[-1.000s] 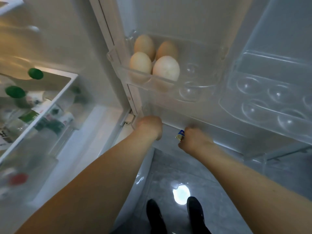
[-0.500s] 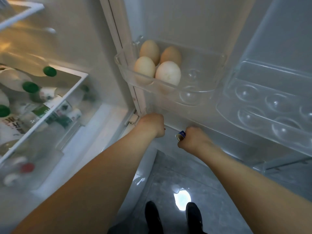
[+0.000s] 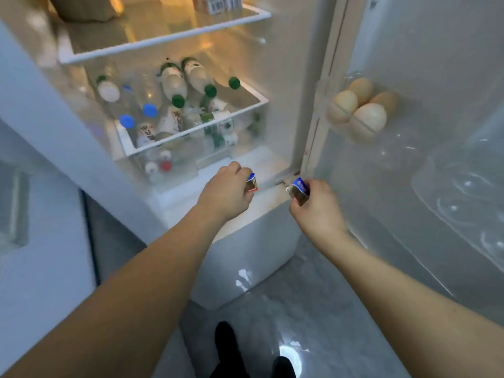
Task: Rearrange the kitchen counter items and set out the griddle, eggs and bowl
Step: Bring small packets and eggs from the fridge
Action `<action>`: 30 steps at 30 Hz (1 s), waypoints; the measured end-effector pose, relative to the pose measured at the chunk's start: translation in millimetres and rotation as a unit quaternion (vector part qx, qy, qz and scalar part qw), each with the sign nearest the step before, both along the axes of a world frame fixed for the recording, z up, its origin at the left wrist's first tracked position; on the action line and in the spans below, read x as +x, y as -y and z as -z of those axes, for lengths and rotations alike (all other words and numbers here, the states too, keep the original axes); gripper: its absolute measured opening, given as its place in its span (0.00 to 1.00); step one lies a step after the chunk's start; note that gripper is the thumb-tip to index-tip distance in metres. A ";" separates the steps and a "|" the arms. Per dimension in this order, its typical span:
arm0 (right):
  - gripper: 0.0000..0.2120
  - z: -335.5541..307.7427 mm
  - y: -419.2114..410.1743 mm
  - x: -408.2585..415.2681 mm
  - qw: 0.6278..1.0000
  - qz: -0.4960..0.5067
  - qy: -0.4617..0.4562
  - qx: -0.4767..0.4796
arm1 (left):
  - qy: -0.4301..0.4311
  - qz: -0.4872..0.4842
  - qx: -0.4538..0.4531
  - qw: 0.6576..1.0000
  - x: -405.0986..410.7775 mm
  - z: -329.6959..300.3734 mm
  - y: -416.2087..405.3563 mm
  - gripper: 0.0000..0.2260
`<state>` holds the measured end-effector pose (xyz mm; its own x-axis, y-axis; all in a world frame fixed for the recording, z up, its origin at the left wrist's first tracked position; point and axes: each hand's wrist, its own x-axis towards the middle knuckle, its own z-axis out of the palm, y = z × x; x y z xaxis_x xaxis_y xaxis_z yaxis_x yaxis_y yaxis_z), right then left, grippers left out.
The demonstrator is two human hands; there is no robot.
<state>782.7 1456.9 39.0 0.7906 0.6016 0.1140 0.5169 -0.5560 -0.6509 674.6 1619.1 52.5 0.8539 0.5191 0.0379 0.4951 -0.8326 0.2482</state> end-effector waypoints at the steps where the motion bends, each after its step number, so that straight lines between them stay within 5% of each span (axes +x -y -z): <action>1: 0.09 -1.7 -3.7 -5.2 1.000 -0.016 0.009 -0.005 | 0.003 -0.011 0.001 1.000 -11.2 3.4 -1.6 0.17; 10: 0.13 0.4 -69.0 -115.2 0.969 -0.241 0.007 -0.053 | 0.026 -0.124 0.053 0.990 -183.1 21.5 -5.4 0.19; 18: 0.12 1.0 -87.5 -216.5 0.894 -0.446 0.027 -0.026 | -0.025 -0.247 0.107 0.963 -316.2 25.0 47.7 0.18; 30: 0.20 26.3 0.3 -370.7 0.706 -0.706 0.037 -0.032 | -0.058 -0.576 0.047 0.814 -432.3 35.9 258.3 0.21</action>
